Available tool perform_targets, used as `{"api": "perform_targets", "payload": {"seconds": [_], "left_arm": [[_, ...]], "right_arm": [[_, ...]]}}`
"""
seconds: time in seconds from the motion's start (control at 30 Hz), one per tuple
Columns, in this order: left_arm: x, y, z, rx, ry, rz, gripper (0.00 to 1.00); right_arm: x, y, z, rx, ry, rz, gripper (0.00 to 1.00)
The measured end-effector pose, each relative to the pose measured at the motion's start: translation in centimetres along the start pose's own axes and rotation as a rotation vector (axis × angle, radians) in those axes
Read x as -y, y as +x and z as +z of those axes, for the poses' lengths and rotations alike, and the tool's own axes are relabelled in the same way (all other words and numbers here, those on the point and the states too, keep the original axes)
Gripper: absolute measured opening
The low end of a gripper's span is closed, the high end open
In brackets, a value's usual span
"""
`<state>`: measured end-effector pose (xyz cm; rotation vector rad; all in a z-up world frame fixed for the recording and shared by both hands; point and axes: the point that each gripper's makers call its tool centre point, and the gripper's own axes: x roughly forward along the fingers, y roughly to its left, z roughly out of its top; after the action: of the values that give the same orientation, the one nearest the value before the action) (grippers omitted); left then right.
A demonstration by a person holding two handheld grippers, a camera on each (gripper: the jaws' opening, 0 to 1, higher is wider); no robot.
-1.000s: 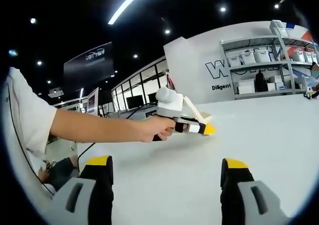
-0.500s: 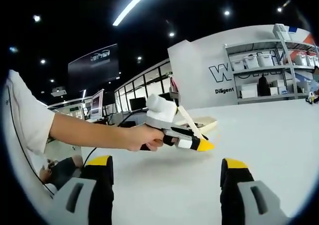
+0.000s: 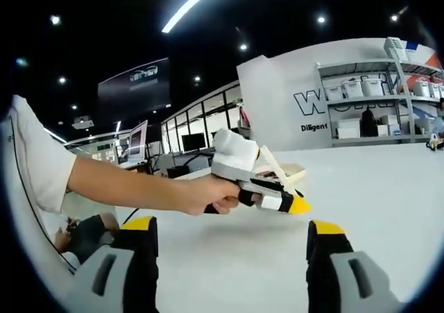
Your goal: Place the target food into the container with the food tongs after gripping and lifting it, then release it inside without dropping or visibly crushing the food.
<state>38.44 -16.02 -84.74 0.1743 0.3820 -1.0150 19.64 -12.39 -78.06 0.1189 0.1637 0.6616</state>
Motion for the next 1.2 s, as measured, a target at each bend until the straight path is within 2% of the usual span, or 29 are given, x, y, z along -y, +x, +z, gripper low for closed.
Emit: {"api": "perform_targets", "payload": {"seconds": [0.13, 0.2, 0.43, 0.63, 0.77, 0.93, 1.03, 1.1, 1.2], "left_arm": [[-0.5, -0.2, -1.3, -0.044, -0.009, 0.011, 0.31], [-0.7, -1.0, -1.2, -0.033, -0.011, 0.013, 0.31], [-1.4, -3.0, -2.1, -0.062, 0.011, 0.032, 0.31], [-2.2, -4.7, -2.5, -0.061, 0.025, 0.055, 0.31], [-3.0, -5.6, -1.8, -0.033, 0.016, 0.066, 0.31], [-4.1, -5.6, -0.7, 0.013, 0.029, 0.043, 0.31], [-4.2, -5.0, -1.2, 0.003, 0.052, 0.003, 0.31], [-4.1, -4.5, -1.8, -0.029, 0.124, -0.027, 0.31], [-4.1, -4.1, -1.7, -0.010, 0.128, -0.047, 0.31]], "right_arm": [[0.2, -0.4, 0.1, 0.005, -0.002, -0.010, 0.86], [0.2, -0.5, 0.1, 0.004, -0.007, -0.013, 0.86], [-1.0, 0.3, 0.4, 0.007, -0.017, 0.016, 0.85], [-1.5, 0.3, 0.3, 0.008, -0.022, 0.022, 0.85], [-1.7, 0.3, 0.3, 0.011, -0.018, 0.022, 0.85], [-1.7, 0.3, 0.2, 0.007, -0.024, 0.023, 0.85], [-1.4, 0.3, 0.2, 0.004, -0.024, 0.015, 0.85], [-1.1, 0.2, 0.2, 0.004, -0.026, 0.007, 0.85], [-0.6, 0.1, 0.2, 0.002, -0.022, -0.005, 0.85]]}}
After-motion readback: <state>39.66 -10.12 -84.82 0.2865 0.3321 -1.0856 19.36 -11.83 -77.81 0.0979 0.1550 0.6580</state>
